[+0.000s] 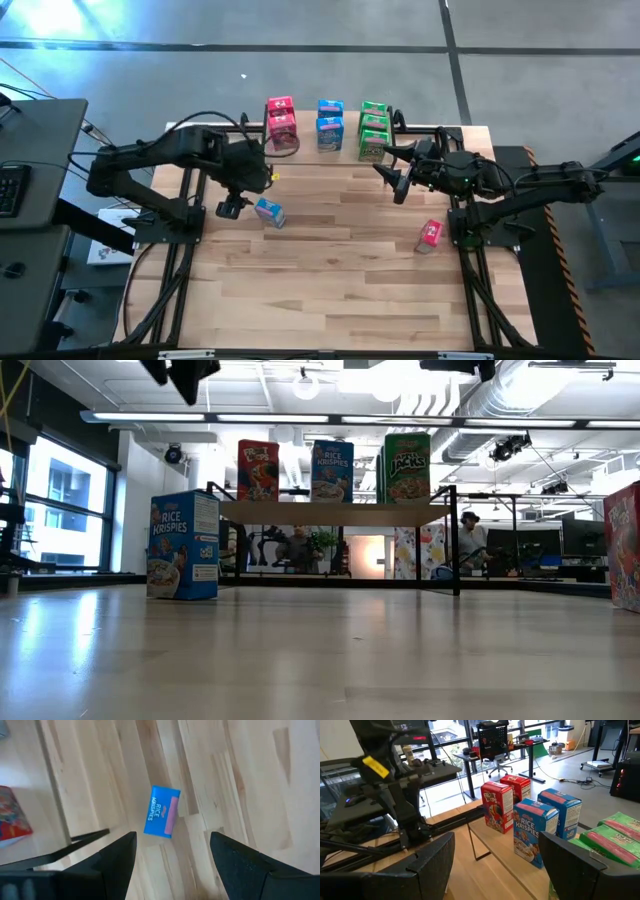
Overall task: Stack cereal on shelf
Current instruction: Put the blue cereal box on the center of the table aligned with the other blue cereal boxes
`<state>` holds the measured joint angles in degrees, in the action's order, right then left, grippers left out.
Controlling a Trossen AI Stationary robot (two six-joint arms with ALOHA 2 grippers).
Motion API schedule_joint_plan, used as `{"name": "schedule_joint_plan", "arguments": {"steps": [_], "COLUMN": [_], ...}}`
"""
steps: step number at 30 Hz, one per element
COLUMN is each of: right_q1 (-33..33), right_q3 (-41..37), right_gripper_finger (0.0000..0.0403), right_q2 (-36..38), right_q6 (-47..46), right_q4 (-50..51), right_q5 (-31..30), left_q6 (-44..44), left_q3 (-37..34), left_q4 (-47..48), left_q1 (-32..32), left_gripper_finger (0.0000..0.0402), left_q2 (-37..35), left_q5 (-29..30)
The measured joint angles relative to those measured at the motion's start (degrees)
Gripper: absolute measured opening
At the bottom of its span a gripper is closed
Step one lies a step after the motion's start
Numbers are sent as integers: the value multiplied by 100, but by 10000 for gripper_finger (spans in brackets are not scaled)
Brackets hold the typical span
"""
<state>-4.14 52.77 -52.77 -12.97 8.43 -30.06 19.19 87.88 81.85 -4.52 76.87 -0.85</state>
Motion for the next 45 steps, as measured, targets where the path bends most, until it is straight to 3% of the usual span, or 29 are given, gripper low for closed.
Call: {"name": "schedule_joint_plan", "arguments": {"steps": [14, 45], "right_q1": [0, 0], "right_q3": [0, 0], "right_gripper_finger": [279, 279], "right_q2": [0, 0], "right_q6": [-2, -264], "right_q4": [12, 556], "right_q5": [2, 138], "left_q6": [-60, -415], "left_q3": [-554, -559], "left_q4": [-689, -1158], "left_q1": [17, 34], "left_gripper_finger": [246, 246], "left_q2": [6, 681], "left_q5": [-43, -39]}}
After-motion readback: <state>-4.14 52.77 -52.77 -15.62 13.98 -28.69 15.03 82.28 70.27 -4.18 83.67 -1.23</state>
